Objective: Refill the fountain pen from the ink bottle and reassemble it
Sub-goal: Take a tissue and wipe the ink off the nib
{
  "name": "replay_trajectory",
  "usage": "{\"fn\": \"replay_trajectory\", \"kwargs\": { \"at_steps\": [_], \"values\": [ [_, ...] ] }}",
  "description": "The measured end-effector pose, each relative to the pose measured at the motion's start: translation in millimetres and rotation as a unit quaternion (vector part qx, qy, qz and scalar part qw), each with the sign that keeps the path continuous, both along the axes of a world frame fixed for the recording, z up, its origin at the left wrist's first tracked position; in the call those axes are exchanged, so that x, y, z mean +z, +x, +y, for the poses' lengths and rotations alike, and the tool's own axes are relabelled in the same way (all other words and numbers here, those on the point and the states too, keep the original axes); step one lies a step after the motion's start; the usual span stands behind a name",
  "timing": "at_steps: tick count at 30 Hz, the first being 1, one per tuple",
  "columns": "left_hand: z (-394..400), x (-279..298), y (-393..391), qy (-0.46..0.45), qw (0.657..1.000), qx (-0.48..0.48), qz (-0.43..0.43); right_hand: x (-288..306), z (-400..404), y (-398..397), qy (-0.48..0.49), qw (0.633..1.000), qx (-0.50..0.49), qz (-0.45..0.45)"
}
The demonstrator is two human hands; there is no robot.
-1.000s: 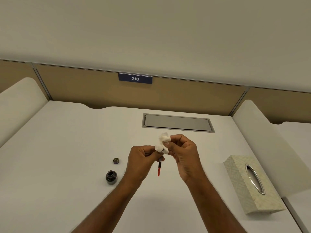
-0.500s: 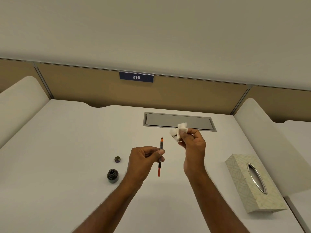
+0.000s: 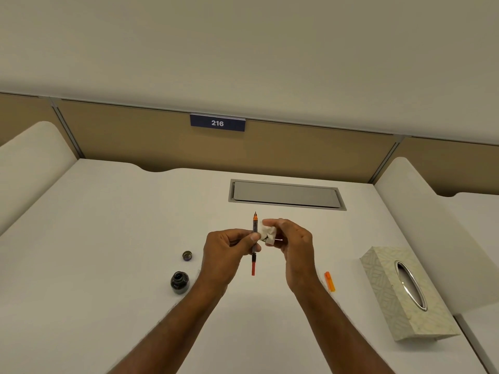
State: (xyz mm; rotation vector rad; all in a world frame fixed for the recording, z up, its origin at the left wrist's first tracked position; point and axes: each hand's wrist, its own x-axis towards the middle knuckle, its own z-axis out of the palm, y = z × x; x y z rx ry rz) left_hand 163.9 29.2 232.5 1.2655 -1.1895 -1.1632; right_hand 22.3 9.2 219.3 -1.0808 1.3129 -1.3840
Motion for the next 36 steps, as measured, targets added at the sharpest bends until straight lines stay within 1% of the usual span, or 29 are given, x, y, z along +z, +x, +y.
{"fn": "replay_trajectory", "kwargs": {
  "at_steps": [3,5,7,10,18,23,27,29,30,31,32,34,36],
  "values": [
    [-0.8,-1.0,0.1,0.000,1.000,-0.004,-0.005,3.8,-1.4,0.3,-0.006,1.000,0.013,0.023],
    [-1.2,-0.8,0.2,0.001,1.000,-0.007,-0.010,4.1,-2.4,-0.8,0.010,0.999,0.040,0.031],
    [-1.5,-1.0,0.6,0.002,1.000,-0.009,-0.016,4.3,-2.7,-2.3,0.031,0.996,0.082,0.018],
    [-1.6,-0.6,1.8,0.007,1.000,-0.006,-0.022,4.3,-1.7,-5.3,0.058,0.989,0.133,-0.037],
    [-1.8,-1.6,3.4,0.036,0.999,-0.012,-0.035,8.7,-3.5,-5.2,0.098,0.974,0.144,-0.146],
    [-0.9,-3.1,0.9,0.043,0.998,-0.016,-0.037,13.6,-5.6,-2.4,0.122,0.958,0.127,-0.228],
    [3.9,-5.0,-2.2,0.031,0.999,-0.014,-0.030,16.5,-9.3,-3.7,0.148,0.932,0.097,-0.318],
    [6.9,-6.1,-2.6,0.030,0.999,-0.013,-0.020,21.6,-15.2,-9.2,0.136,0.914,0.076,-0.374],
    [7.7,-6.4,-2.4,0.031,0.999,-0.011,-0.014,25.1,-18.8,-13.0,0.117,0.912,0.063,-0.388],
    [8.5,-6.7,-1.8,0.032,0.999,-0.009,-0.011,29.4,-21.6,-17.2,0.089,0.920,0.049,-0.378],
    [8.7,-6.9,-1.5,0.031,0.999,-0.007,-0.013,33.7,-23.2,-21.4,0.058,0.935,0.036,-0.347],
    [8.9,-6.3,-0.3,0.024,1.000,-0.003,-0.019,41.0,-21.1,-27.0,0.014,0.966,0.027,-0.255],
    [8.1,-5.7,0.6,0.015,1.000,0.002,-0.022,44.3,-13.7,-27.6,0.001,0.984,0.054,-0.169]
  ]
}}
